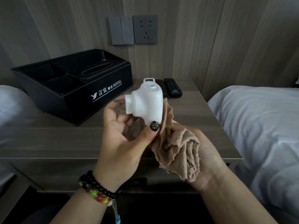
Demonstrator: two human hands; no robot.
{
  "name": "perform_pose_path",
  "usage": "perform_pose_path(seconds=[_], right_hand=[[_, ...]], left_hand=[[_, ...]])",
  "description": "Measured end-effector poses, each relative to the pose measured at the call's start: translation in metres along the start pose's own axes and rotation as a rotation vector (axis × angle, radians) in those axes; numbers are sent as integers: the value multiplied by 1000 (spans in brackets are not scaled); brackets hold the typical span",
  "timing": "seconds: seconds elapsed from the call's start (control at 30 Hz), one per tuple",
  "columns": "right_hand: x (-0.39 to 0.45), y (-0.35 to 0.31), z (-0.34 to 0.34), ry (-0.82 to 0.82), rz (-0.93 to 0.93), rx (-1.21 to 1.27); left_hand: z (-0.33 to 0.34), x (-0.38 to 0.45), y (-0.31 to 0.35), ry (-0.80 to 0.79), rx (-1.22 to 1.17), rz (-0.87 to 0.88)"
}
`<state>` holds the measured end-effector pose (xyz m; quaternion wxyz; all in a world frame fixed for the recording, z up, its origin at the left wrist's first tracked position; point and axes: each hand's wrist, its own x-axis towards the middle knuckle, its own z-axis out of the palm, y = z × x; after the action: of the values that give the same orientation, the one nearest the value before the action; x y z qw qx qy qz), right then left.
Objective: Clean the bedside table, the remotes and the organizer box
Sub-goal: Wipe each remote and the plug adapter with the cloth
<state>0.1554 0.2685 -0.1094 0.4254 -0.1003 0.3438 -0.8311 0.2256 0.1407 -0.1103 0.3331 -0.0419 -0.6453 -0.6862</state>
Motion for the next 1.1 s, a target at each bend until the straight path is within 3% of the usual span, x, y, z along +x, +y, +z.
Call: perform_pose_path(seconds=[0.1,0.13,0.23,0.4,0.5,0.7,0.9,1.03,1.1], right_hand=[[-7,-3,13,-232,46,181],[-10,-5,17,-235,75,230],[-13,-8,14,-128,62,149],[-19,-12,16,103,-94,-96],[-15,-8,12,33,-40,35],[-16,-8,3,45,-26,51],[-28,-34,-6,140,-256,-95],[-26,-42,-16,418,-362,-389],[-23,-44,-19,482,-353,-415]], left_hand=[[0,0,-2,85,124,69],[-2,1,-2,128,142,79],[-9,3,-5,222,190,57],[1,0,-2,152,266,-25],[1,1,1,203,337,-6],[4,0,-1,274,384,-37],[-1,-3,7,253,528,-47],[-1,22,8,270,593,-71],[-1,47,4,251,640,-89]])
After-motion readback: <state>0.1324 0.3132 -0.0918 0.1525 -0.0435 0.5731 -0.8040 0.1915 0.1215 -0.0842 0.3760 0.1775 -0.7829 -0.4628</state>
